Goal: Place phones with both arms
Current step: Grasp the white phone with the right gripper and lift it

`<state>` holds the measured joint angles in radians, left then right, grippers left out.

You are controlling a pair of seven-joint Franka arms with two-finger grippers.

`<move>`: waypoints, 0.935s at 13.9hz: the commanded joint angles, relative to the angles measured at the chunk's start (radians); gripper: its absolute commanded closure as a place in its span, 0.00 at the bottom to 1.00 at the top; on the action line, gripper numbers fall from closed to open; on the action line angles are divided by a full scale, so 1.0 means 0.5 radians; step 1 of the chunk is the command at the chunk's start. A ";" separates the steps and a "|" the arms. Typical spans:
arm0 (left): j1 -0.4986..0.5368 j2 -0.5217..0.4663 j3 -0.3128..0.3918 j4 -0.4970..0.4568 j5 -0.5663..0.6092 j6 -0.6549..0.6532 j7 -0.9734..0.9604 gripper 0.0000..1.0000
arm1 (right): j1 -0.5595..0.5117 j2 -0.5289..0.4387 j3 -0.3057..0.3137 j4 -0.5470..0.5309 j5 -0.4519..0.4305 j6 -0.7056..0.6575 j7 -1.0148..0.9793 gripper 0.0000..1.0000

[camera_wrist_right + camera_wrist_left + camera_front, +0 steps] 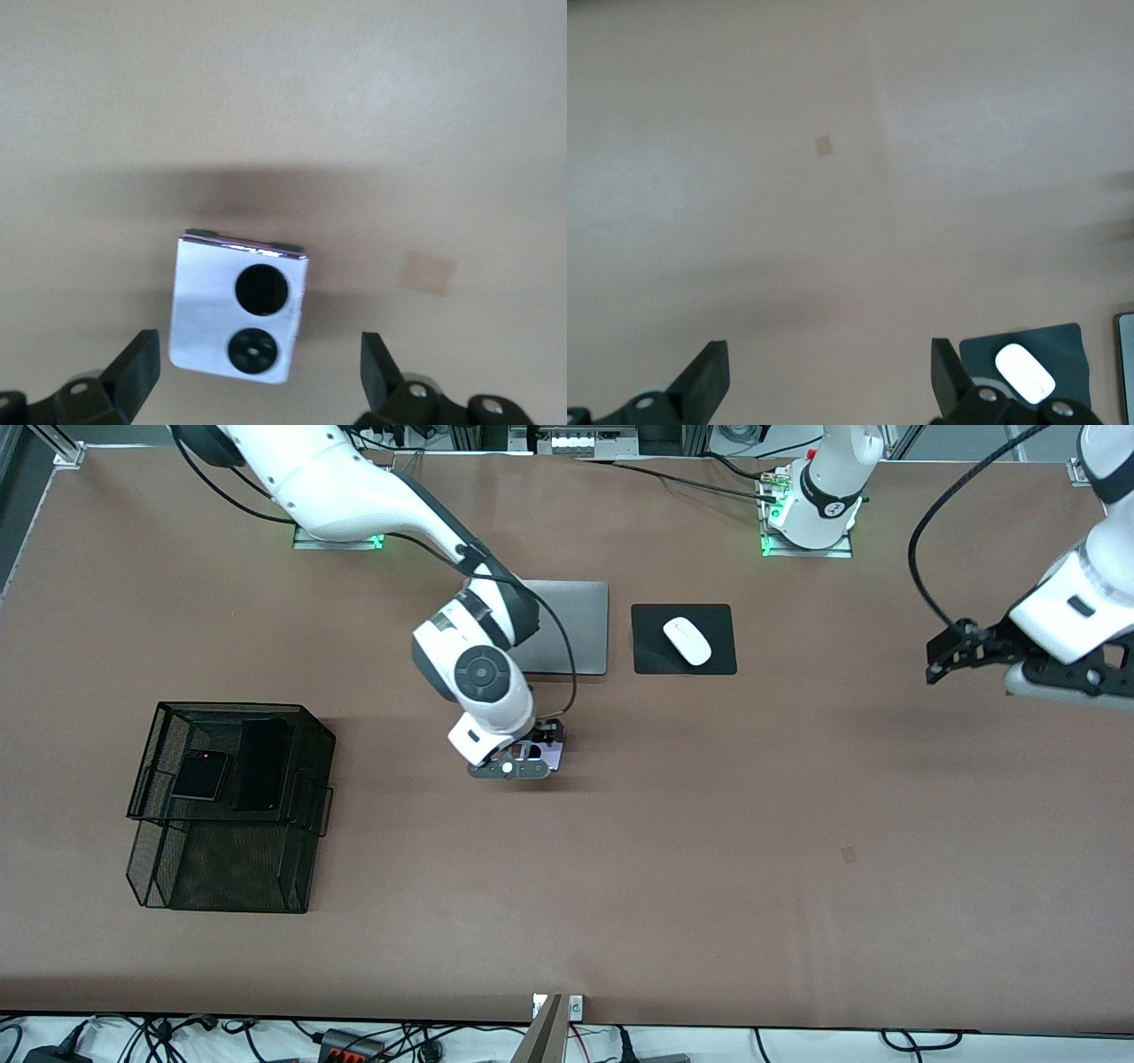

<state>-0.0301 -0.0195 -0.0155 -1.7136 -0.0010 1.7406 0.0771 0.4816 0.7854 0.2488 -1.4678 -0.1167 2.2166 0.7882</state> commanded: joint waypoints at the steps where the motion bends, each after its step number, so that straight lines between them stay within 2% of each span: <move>1: -0.038 -0.078 0.055 -0.110 0.023 0.068 0.014 0.00 | 0.052 0.080 -0.013 0.027 -0.034 0.107 0.218 0.00; 6: 0.005 0.005 0.031 0.003 0.042 0.041 0.011 0.00 | 0.058 0.135 -0.013 0.036 -0.034 0.129 0.497 0.00; 13: -0.023 0.008 0.019 0.046 0.039 0.026 0.002 0.00 | 0.068 0.181 -0.016 0.043 -0.034 0.276 0.580 0.00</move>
<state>-0.0359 -0.0289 -0.0045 -1.7268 0.0039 1.7638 0.0773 0.5048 0.8598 0.2461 -1.4656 -0.1175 2.3368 1.0438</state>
